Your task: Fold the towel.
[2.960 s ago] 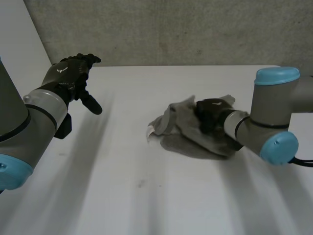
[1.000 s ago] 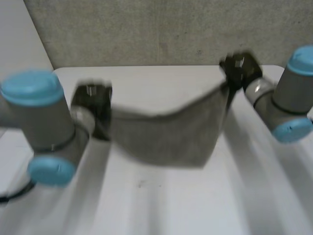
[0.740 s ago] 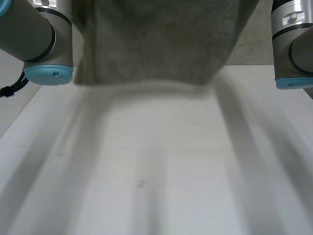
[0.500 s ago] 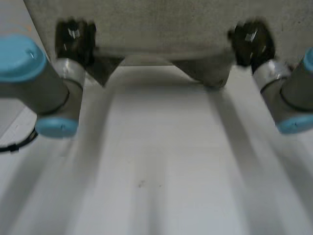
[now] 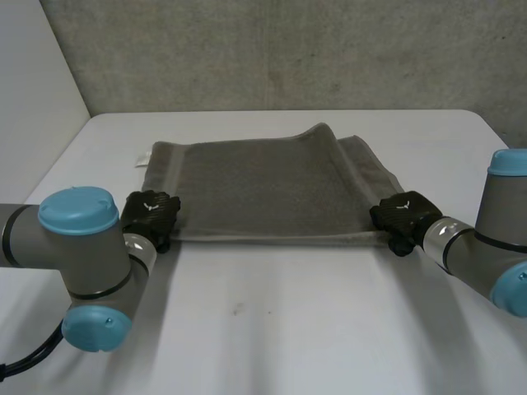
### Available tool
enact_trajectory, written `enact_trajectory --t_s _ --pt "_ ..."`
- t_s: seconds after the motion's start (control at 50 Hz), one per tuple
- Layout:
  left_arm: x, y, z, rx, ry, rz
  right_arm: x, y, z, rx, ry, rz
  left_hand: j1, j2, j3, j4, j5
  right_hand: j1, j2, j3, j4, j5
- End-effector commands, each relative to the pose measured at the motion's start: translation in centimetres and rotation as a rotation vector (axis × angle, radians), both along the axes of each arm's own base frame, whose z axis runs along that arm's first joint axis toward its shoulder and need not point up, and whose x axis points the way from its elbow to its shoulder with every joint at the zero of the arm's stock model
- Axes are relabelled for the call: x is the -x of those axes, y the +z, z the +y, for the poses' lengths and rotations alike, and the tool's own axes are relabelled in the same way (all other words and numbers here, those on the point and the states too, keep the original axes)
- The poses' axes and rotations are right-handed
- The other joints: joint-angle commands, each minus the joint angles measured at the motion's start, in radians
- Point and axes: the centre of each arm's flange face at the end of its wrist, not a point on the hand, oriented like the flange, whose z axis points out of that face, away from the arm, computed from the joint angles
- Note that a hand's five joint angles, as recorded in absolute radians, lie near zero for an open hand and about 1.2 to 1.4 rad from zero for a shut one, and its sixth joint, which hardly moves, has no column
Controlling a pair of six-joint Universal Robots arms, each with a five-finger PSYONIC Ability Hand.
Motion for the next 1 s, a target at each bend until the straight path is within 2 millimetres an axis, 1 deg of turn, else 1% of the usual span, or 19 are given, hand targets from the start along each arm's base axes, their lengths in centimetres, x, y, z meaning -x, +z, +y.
enact_trajectory --t_s 0.02,0.08,0.12,0.16,0.18,0.2,0.42,0.46,0.48,0.5,0.52,0.54,0.56,0.58,0.62,0.68,0.72,0.84,1.0 --pt "-0.6 -0.2 -0.3 0.001 0.024 -0.001 0.7 0.0 0.7 -0.035 -0.004 -0.008 -0.108 -0.128 -0.129 -0.135 -0.13 0.423 0.215 0.211 0.204 0.242" --pt "-1.3 -0.4 -1.2 0.014 0.049 0.005 1.1 0.3 0.7 -0.034 -0.009 -0.015 -0.084 -0.104 -0.106 -0.111 -0.107 0.423 0.215 0.211 0.204 0.242" --pt "-1.7 -0.6 -1.6 0.013 0.066 0.004 1.2 0.4 0.8 -0.036 -0.008 -0.016 -0.005 -0.025 -0.026 -0.032 -0.027 0.423 0.215 0.211 0.204 0.242" --pt "-2.6 -0.7 -2.2 0.008 0.093 0.002 1.2 0.4 0.8 -0.035 -0.011 -0.02 0.223 0.203 0.202 0.196 0.201 0.423 0.215 0.211 0.204 0.242" --pt "-2.6 -0.7 -2.2 0.008 0.094 0.002 1.2 0.5 0.8 -0.035 -0.015 -0.024 0.224 0.204 0.203 0.197 0.202 0.423 0.215 0.211 0.204 0.242" --pt "-2.9 -0.8 -2.4 0.007 0.1 0.002 1.2 0.5 0.8 -0.035 -0.015 -0.024 0.383 0.364 0.362 0.357 0.361 0.423 0.215 0.211 0.204 0.242" --pt "-2.7 -0.8 -1.4 -0.014 0.084 -0.002 1.2 0.8 0.4 -0.032 -0.033 -0.054 0.385 0.365 0.364 0.358 0.363 0.423 0.215 0.211 0.204 0.242" --pt "-3.0 0.3 -0.9 0.005 0.085 0.006 1.2 0.9 0.4 -0.036 -0.038 -0.061 0.385 0.365 0.364 0.358 0.363 0.423 0.215 0.211 0.204 0.242" --pt "-3.0 0.3 -0.9 0.005 0.086 0.006 1.3 1.0 0.3 -0.037 -0.045 -0.071 0.385 0.365 0.364 0.358 0.363 0.32 0.112 0.108 0.1 0.139" --pt "-3.0 0.8 -0.8 0.014 0.086 0.011 1.3 1.0 0.3 -0.037 -0.045 -0.071 0.385 0.365 0.364 0.358 0.363 0.319 0.111 0.107 0.099 0.137" --pt "-3.0 0.8 -0.8 0.014 0.086 0.011 1.6 1.1 0.0 -0.04 -0.065 -0.085 0.385 0.365 0.364 0.358 0.363 -0.097 -0.305 -0.309 -0.317 -0.278" --pt "-3.0 1.2 -0.5 0.022 0.084 0.015 1.6 1.1 0.0 -0.04 -0.065 -0.085 0.385 0.365 0.364 0.358 0.363 -0.101 -0.309 -0.313 -0.321 -0.282" --pt "-3.0 1.2 -0.5 0.022 0.084 0.015 2.4 1.2 -0.6 -0.045 -0.105 -0.103 0.385 0.365 0.364 0.358 0.363 -0.261 -0.469 -0.473 -0.481 -0.442" --pt "-3.1 1.6 -0.3 0.024 0.084 0.015 2.4 1.2 -0.6 -0.045 -0.105 -0.104 0.385 0.365 0.364 0.358 0.363 -0.263 -0.47 -0.475 -0.482 -0.444" --pt "-3.2 2.0 -0.1 0.028 0.084 0.017 3.7 1.6 -1.7 -0.059 -0.17 -0.16 0.385 0.365 0.364 0.358 0.363 -0.321 -0.529 -0.533 -0.541 -0.502" --pt "-3.5 2.3 -0.2 0.027 0.093 0.02 4.1 1.7 -2.1 -0.059 -0.188 -0.171 0.385 0.365 0.364 0.358 0.363 -0.354 -0.561 -0.566 -0.573 -0.535" --pt "-3.6 2.4 -0.2 0.024 0.097 0.019 5.1 1.8 -2.7 -0.059 -0.2 -0.184 0.385 0.365 0.364 0.358 0.363 -0.459 -0.667 -0.671 -0.679 -0.64" --pt "-3.8 2.5 -0.2 0.014 0.104 0.016 6.0 1.8 -3.3 -0.046 -0.178 -0.174 0.385 0.365 0.364 0.358 0.363 -0.465 -0.673 -0.677 -0.685 -0.646" --pt "-3.8 2.4 -0.1 0.009 0.101 0.016 6.7 0.5 -3.7 -0.042 -0.151 -0.111 0.385 0.365 0.364 0.358 0.363 -0.451 -0.658 -0.663 -0.67 -0.632"
